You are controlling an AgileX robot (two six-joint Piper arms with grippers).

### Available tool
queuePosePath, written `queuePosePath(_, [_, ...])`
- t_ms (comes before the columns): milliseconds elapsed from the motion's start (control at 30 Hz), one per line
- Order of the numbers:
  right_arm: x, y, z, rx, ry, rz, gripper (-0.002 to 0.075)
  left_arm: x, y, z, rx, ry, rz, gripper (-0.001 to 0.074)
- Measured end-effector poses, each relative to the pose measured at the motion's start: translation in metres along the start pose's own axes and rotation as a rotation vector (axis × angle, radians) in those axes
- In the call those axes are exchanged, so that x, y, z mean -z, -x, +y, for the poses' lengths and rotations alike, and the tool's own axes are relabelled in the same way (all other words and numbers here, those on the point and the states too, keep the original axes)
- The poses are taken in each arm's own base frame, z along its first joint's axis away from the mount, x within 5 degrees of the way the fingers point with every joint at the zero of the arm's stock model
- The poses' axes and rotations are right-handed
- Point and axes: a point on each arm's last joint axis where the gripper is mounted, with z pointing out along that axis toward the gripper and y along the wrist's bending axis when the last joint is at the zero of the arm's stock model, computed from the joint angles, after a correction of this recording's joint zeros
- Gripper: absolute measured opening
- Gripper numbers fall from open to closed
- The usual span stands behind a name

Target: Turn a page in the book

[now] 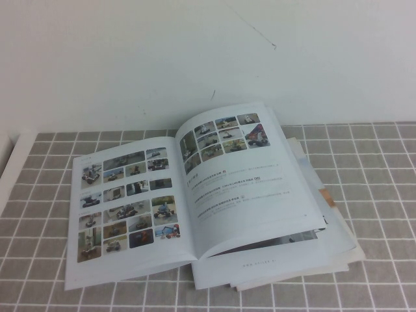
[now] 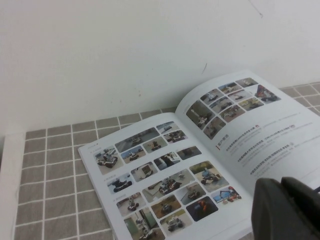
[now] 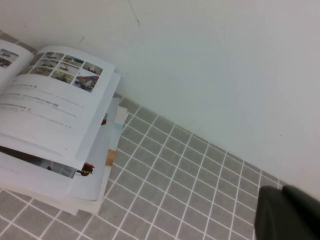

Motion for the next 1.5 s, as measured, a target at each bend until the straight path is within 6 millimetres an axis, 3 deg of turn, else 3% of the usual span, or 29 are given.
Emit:
queuePosePath(233, [-0.021,-0.051,0.022,0.001,-0.03,-0.07,-0.0001,-0.013,-0.014,0.006,0.011,0.026,-0.022,-0.0004])
queuePosePath(900, [-0.087,-0.126,0.054,0.007,0.071,0.173,-0.0001,-0.016,-0.017,0.007,0.013,0.034,-0.032,-0.0004])
queuePosePath(1233, [-0.09,-0.13,0.055,0.007,0.072,0.173,-0.0002,-0.013,-0.024,0.007,0.008,0.031,-0.028,-0.0004])
queuePosePath(1367, [-0.09,-0.13,0.055,0.007,0.072,0.173,-0.0002,-0.012,-0.04,0.013,-0.088,0.095,-0.092,-0.0004])
queuePosePath(1500, [-0.09,-0.129,0.055,0.007,0.071,0.171,-0.0002,-0.019,-0.068,0.02,-0.102,0.142,-0.151,-0.0004])
